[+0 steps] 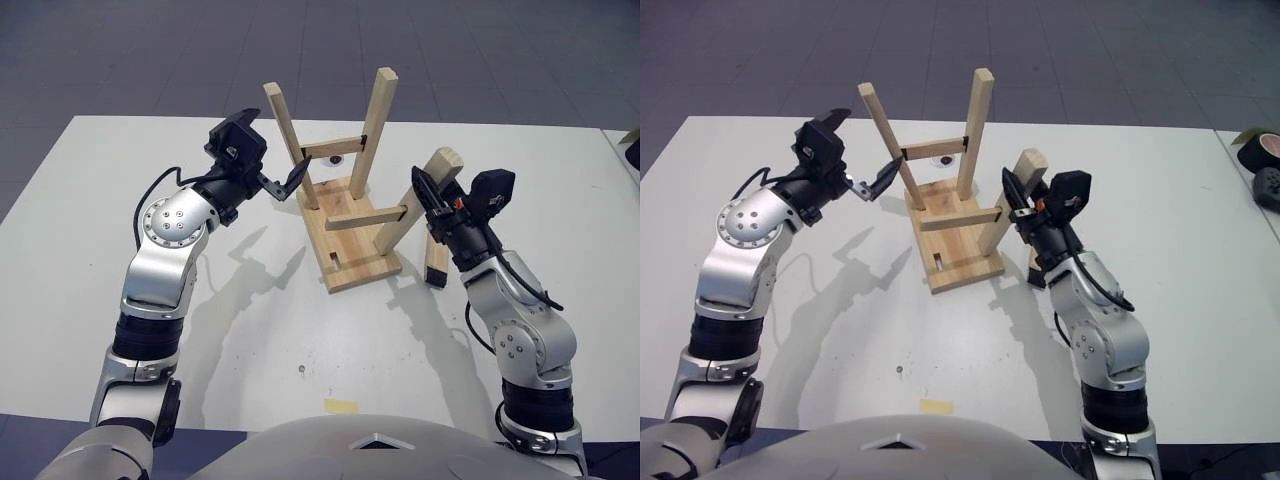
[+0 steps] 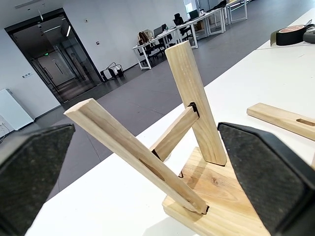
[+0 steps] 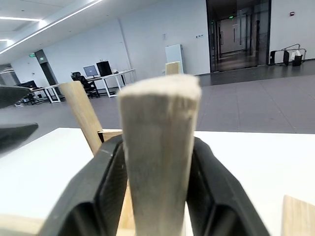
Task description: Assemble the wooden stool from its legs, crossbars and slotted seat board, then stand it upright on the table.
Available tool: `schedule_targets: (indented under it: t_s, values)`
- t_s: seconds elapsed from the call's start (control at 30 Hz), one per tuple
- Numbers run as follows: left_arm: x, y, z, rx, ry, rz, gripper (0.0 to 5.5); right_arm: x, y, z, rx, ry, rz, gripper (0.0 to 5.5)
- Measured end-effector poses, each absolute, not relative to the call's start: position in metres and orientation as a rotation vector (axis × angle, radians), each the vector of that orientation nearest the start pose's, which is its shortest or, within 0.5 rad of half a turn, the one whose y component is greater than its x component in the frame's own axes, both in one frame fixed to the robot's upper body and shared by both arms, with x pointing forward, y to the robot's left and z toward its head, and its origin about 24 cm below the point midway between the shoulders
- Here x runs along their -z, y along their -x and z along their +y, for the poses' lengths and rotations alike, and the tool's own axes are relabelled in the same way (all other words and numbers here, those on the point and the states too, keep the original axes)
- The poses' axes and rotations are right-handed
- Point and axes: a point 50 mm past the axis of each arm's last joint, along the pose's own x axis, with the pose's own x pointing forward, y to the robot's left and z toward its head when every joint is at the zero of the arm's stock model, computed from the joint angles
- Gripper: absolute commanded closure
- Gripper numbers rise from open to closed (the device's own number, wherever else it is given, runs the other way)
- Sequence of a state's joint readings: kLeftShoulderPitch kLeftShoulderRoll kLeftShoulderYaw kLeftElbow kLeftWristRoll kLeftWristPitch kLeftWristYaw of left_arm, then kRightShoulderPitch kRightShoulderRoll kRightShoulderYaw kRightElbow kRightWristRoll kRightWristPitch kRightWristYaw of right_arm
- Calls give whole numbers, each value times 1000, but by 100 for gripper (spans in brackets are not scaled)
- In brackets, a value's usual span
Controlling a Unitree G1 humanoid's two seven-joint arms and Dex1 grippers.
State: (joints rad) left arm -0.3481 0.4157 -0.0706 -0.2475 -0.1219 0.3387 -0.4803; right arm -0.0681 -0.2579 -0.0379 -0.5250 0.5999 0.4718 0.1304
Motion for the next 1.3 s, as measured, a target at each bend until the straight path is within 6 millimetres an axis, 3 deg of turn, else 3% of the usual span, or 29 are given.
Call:
schedule_targets:
  t_s: [0.17, 0.27, 0.33, 0.4, 0.47, 0.6, 0.73, 0.93, 1.3]
  values:
    - [-159, -291, 150, 607, -368, -146, 10, -180, -246, -165, -419, -378, -271, 237]
    - [-158, -290, 150, 608, -366, -142, 10, -205, -249, -191, -325, -540, -387, 190]
    - [-158, -290, 151, 603, -365, -140, 10, -196, -253, -224, -130, -546, -364, 151]
    - [-157, -290, 153, 594, -364, -138, 10, -166, -249, -252, 56, -474, -237, 122]
    - [-157, -290, 153, 594, -363, -136, 10, -141, -243, -260, 133, -433, -122, 85]
    - [-157, -290, 152, 595, -364, -133, 10, -89, -229, -245, 111, -268, 195, 15]
    - [-155, -290, 151, 599, -370, -127, 10, -57, -217, -221, 35, -191, 393, 12]
    - [-153, -289, 151, 602, -375, -117, 10, -44, -216, -205, 16, -157, 460, 12]
    - [-151, -289, 148, 610, -382, -111, 10, -30, -218, -195, 16, -86, 559, 186]
